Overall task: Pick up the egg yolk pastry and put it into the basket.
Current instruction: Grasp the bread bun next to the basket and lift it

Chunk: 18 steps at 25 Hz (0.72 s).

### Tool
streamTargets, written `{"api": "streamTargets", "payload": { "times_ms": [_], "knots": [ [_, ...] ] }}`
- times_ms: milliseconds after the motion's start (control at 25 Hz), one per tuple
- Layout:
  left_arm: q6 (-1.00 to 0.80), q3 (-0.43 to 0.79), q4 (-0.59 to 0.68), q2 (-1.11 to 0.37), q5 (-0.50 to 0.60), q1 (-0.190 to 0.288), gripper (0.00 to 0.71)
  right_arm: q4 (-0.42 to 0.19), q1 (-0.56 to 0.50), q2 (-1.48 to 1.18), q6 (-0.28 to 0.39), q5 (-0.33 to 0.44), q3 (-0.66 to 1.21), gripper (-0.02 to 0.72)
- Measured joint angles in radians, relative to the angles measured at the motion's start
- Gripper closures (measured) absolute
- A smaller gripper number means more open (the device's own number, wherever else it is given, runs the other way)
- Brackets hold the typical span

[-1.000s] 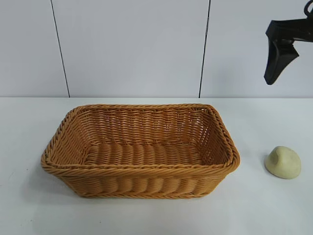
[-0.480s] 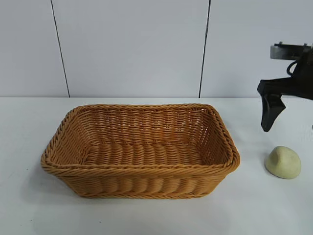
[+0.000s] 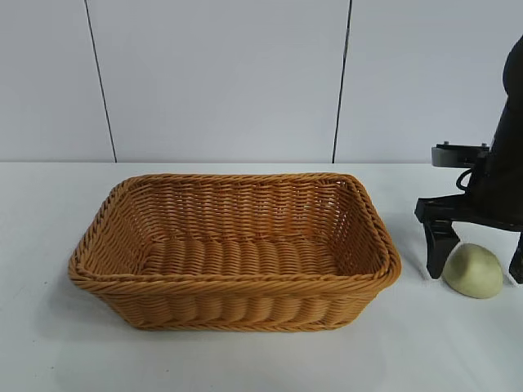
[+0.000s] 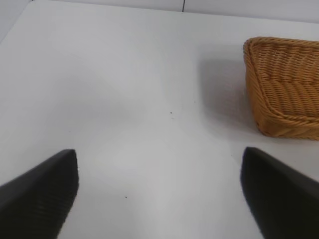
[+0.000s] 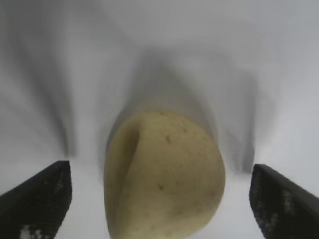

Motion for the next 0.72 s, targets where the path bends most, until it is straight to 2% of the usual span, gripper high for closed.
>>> {"api": "streamTargets", "payload": {
  "times_ms": [80, 200, 280, 440, 640, 720],
  "knots": [
    [0.0, 0.0, 0.0, 0.0, 0.0, 0.0, 0.07, 0.0, 0.0, 0.0, 0.0, 0.0, 0.0, 0.18],
    [0.0, 0.0, 0.0, 0.0, 0.0, 0.0, 0.07, 0.0, 0.0, 0.0, 0.0, 0.004, 0.0, 0.407],
    [0.0, 0.0, 0.0, 0.0, 0.0, 0.0, 0.07, 0.0, 0.0, 0.0, 0.0, 0.01, -0.001, 0.512],
    [0.0, 0.0, 0.0, 0.0, 0.0, 0.0, 0.07, 0.0, 0.0, -0.018, 0.0, 0.029, -0.001, 0.562],
    [0.0, 0.0, 0.0, 0.0, 0.0, 0.0, 0.07, 0.0, 0.0, -0.132, -0.005, 0.063, -0.002, 0.563],
    [0.0, 0.0, 0.0, 0.0, 0.0, 0.0, 0.07, 0.0, 0.0, -0.183, -0.014, 0.108, -0.027, 0.563]
  ]
}}
